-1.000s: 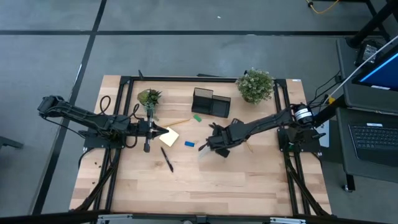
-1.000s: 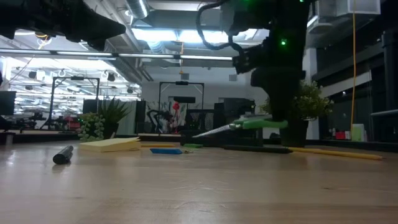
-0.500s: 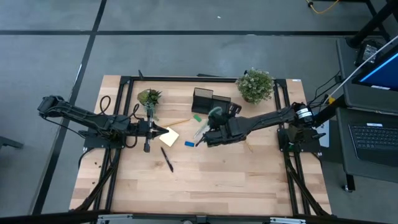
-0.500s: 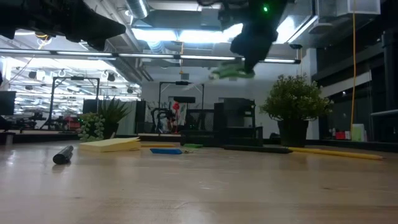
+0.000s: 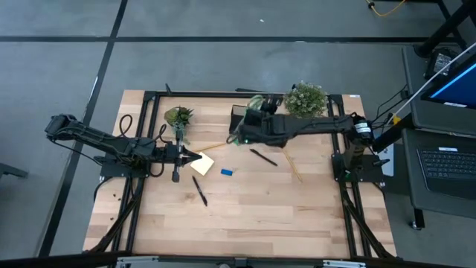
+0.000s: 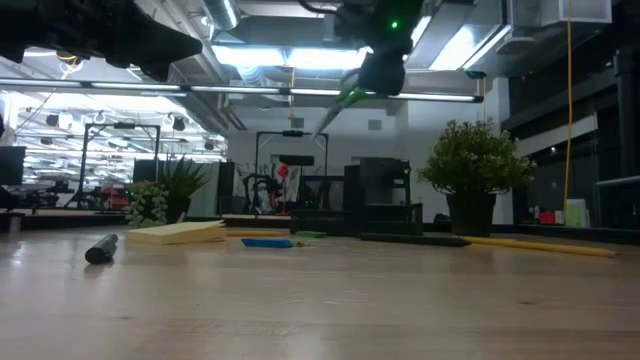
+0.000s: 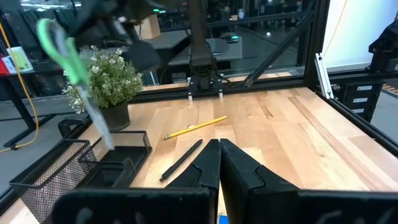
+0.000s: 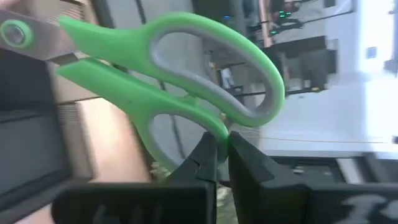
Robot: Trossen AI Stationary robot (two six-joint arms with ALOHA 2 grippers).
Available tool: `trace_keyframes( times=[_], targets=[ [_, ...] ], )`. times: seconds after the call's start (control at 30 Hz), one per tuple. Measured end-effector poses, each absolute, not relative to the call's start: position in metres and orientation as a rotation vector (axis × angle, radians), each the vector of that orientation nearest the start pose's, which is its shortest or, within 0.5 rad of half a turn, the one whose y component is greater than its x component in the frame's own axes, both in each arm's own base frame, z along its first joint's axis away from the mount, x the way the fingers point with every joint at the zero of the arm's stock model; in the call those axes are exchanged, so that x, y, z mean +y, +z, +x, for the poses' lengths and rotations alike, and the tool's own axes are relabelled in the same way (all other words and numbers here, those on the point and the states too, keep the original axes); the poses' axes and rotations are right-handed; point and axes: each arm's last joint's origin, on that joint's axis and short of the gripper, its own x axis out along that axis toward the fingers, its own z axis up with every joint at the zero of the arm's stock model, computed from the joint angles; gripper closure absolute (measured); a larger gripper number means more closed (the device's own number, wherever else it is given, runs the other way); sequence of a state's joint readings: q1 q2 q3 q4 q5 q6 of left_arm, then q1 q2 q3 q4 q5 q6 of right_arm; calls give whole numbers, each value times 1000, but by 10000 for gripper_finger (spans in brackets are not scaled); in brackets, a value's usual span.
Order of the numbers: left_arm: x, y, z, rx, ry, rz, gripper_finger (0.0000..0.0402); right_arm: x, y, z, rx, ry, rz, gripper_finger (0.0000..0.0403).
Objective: Pick and place office supplies into organizer
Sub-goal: Put the green scissors into the black desk organizer
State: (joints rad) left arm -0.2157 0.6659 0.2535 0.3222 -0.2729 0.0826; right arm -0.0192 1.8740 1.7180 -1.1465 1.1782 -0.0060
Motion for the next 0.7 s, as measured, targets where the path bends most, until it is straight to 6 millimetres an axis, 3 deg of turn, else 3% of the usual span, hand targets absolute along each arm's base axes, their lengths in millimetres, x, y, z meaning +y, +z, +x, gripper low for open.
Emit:
trace_keyframes(
  times=[0.37, 0.7],
  targets=[
    [-26, 214, 154, 93, 53, 122, 400, -74, 310, 380, 1175, -1125, -880, 381],
    [-26, 214, 154, 94, 52, 123, 399, -90, 302, 377, 1257, -1125, -935, 381]
  ],
)
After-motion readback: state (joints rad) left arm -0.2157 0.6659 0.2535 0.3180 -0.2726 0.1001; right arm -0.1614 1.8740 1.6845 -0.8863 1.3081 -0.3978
